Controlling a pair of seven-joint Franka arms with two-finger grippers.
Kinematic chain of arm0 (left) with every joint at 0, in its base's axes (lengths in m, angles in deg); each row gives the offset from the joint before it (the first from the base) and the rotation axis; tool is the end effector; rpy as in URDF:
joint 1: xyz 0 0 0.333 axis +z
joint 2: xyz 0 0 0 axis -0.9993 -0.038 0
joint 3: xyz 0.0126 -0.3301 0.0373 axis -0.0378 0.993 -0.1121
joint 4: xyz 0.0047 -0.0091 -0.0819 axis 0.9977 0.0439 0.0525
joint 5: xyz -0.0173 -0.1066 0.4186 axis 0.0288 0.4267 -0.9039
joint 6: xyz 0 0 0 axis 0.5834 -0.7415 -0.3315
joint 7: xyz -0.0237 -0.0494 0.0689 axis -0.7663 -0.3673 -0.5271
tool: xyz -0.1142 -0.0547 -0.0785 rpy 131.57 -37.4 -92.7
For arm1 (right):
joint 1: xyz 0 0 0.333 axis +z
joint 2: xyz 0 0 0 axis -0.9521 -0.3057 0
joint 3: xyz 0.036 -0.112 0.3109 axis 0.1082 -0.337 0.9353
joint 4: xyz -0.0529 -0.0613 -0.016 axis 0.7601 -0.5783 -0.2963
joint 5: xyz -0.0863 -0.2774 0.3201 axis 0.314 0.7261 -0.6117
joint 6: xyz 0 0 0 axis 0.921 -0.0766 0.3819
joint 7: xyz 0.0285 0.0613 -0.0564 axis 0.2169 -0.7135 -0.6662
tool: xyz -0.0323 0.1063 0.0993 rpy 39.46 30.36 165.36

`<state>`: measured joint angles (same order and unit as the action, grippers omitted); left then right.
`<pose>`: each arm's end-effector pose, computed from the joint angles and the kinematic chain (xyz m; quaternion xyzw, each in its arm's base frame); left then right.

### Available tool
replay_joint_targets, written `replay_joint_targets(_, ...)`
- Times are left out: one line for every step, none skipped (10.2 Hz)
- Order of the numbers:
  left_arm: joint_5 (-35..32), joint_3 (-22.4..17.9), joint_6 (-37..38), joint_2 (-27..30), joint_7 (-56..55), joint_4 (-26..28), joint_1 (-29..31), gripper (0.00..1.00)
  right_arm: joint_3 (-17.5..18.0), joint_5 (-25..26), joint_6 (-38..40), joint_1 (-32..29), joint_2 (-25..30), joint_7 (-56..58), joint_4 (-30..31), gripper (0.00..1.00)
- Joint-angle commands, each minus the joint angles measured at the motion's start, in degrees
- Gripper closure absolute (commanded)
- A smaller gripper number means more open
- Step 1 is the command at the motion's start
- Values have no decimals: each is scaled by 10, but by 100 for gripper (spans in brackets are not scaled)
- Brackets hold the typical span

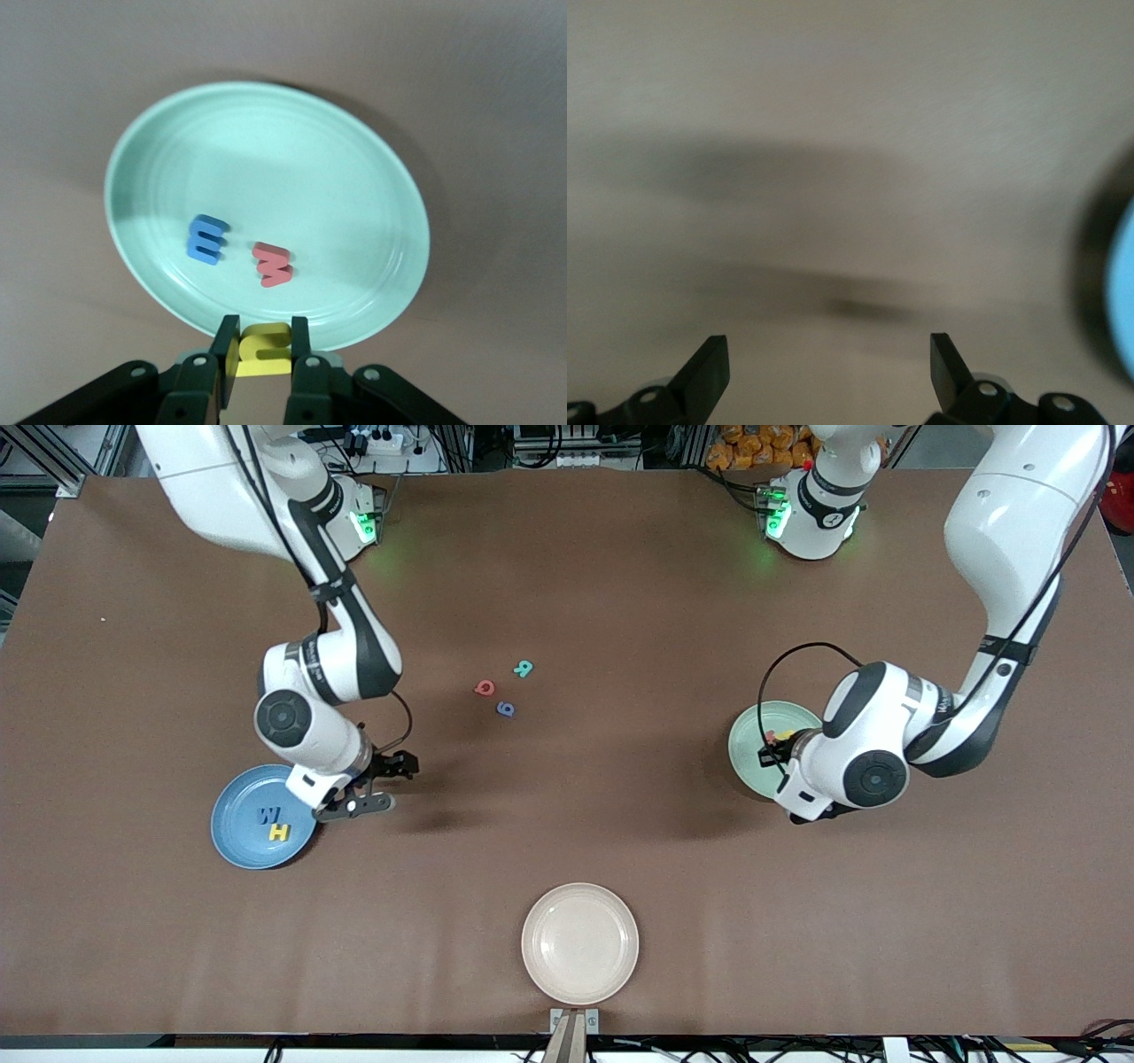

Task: Sort uppercase to blue plate, lowercase to green plate
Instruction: 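Carry the yellow n with the left gripper over the green plate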

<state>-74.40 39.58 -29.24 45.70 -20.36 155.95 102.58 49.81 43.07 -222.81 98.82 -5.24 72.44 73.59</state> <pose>0.6104 -0.1871 0.1922 -0.9670 -0.1169 0.2180 0.0607 0.6069 0.2220 0.1843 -0.9966 -0.0773 0.0254 0.0146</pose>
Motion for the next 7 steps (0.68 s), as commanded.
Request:
replay_joint_targets(32, -7, -46, 13, -1, 49, -2, 89, -2, -7, -4, 51, 47, -56, 42, 0)
replay_joint_targets(34, -8, -69, 13, -2, 68, -2, 89, -2, -8, -5, 68, 47, -72, 43, 0)
replay_joint_targets(35, -10, -104, 11, -15, 77, -3, 89, -2, -7, -5, 90, 46, -95, 43, 0)
replay_joint_targets(31, -11, -123, 6, -34, 79, -6, 83, -3, -7, -7, 112, 45, -118, 43, 0)
replay_joint_targets(29, -11, -125, 6, -35, 82, -7, 81, -3, -7, -8, 130, 43, -129, 42, 0)
replay_joint_targets(28, -11, -125, 6, -35, 83, -7, 81, -3, -7, -7, 136, 43, -130, 42, 0)
replay_joint_targets(27, -12, -125, 5, -34, 82, -7, 74, -3, -7, -4, 142, 43, -130, 42, 0)
